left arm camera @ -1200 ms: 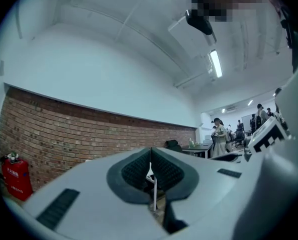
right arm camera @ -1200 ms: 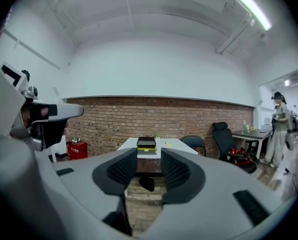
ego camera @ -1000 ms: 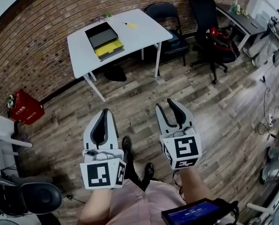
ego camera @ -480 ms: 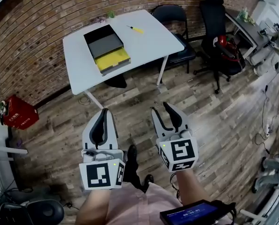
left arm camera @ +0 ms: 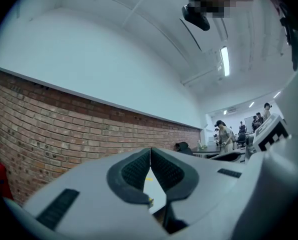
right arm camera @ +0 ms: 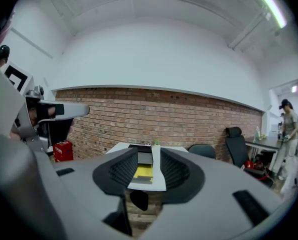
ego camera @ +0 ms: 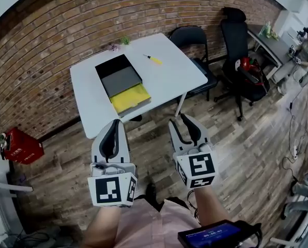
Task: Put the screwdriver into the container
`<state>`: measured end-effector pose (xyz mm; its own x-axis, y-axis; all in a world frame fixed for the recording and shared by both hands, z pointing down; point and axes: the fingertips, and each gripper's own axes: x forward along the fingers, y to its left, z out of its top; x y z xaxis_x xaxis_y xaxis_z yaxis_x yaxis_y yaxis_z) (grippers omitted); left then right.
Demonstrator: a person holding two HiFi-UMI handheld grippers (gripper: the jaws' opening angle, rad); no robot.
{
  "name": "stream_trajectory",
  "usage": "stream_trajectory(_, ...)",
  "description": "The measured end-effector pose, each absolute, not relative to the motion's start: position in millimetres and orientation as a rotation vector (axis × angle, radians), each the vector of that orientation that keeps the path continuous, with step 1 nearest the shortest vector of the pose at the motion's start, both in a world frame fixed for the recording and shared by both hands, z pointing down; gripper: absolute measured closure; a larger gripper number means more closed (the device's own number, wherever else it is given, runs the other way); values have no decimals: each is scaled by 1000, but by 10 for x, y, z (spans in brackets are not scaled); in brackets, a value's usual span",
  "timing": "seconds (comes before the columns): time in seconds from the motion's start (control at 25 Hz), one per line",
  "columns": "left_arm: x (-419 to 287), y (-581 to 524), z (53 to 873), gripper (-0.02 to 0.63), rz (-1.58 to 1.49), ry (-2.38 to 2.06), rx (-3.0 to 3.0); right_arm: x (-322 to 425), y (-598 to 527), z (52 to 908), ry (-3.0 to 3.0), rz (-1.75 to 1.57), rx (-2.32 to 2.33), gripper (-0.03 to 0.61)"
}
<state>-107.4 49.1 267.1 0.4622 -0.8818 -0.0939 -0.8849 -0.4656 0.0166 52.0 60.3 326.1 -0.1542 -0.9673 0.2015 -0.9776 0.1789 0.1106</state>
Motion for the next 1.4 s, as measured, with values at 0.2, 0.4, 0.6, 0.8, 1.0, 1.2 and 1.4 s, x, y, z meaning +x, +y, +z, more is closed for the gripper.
stream_trajectory(0.2, -991, 248, 2664, 600, 153, 1560, -2682, 622, 404, 3201, -2191, 46, 1914, 434)
stream_trajectory(0.4, -881, 77, 2790, 600, 135, 1540, -2722, 726, 260, 3270, -2163, 57, 1925, 434)
stream_trajectory(0.6, -653, -150, 2913, 600, 96, 1526, -2746, 926, 27, 3329, -2150, 59, 1925, 434)
stream_trajectory(0.8, -425, -553, 3064, 600, 53, 1552, -2743, 1178, -392, 3508, -2160, 103, 1903, 434)
stream_trajectory(1.0, -196, -1091, 3217, 600, -6, 1631, -2711, 1461, -978, 3737, -2193, 156, 1833, 434)
stream_trajectory(1.2, -16, -1596, 3248, 601, -57, 1742, -2632, 1718, -1628, 3851, -2253, 178, 1737, 433)
stream_trajectory(1.4, 54, -1957, 3111, 600, -62, 1850, -2530, 1829, -2211, 3734, -2334, 152, 1647, 433)
